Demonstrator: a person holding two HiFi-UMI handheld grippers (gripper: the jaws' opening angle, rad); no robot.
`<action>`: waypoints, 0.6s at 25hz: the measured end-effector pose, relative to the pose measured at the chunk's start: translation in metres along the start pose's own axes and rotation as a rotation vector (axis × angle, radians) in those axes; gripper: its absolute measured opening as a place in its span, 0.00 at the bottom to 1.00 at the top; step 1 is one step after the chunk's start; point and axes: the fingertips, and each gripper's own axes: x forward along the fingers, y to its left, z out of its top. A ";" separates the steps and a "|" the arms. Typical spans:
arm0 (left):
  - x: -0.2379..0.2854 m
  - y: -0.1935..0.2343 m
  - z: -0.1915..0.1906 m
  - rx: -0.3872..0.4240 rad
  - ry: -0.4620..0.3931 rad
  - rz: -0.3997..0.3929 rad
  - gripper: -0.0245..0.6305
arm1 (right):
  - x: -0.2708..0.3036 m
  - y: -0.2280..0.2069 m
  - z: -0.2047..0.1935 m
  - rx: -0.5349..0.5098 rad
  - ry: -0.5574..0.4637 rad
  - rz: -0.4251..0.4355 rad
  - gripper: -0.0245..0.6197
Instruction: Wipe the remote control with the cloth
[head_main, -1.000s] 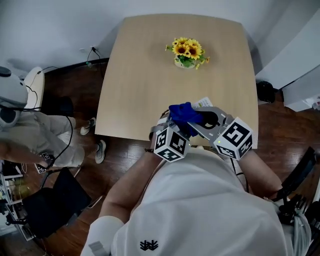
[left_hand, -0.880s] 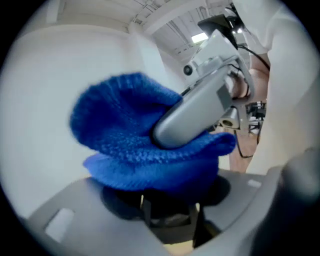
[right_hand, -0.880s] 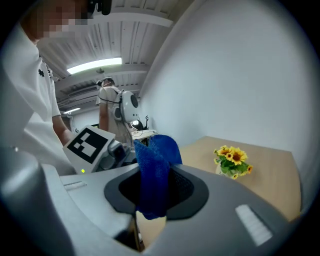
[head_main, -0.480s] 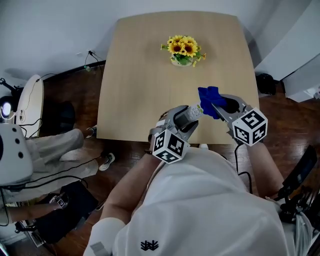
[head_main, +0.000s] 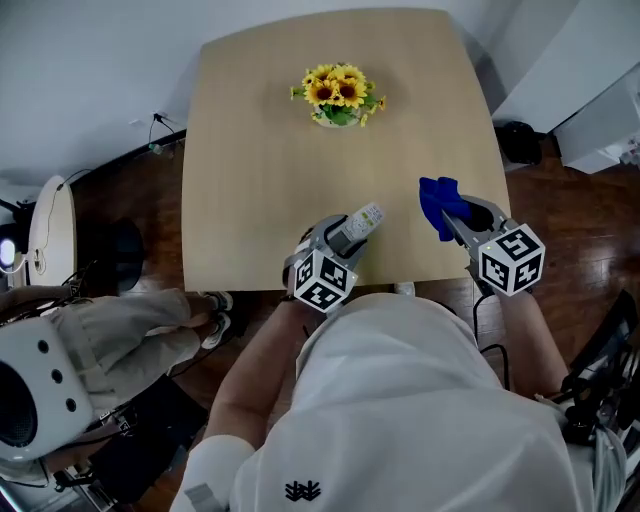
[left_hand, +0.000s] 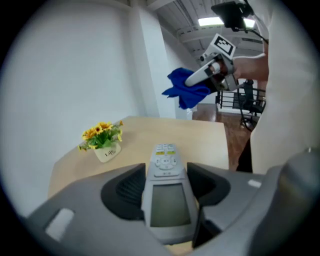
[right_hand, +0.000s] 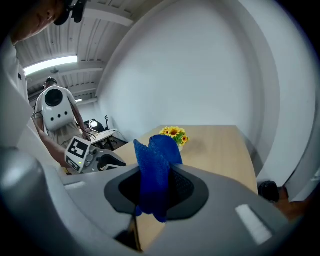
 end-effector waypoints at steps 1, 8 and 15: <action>0.009 0.002 -0.010 -0.008 0.025 -0.006 0.46 | -0.001 0.000 -0.005 0.008 0.007 0.001 0.17; 0.056 0.008 -0.059 -0.048 0.134 -0.044 0.46 | -0.016 -0.005 -0.025 0.017 0.051 -0.015 0.17; 0.081 -0.001 -0.063 0.029 0.128 -0.135 0.46 | -0.042 -0.017 -0.040 0.042 0.065 -0.059 0.17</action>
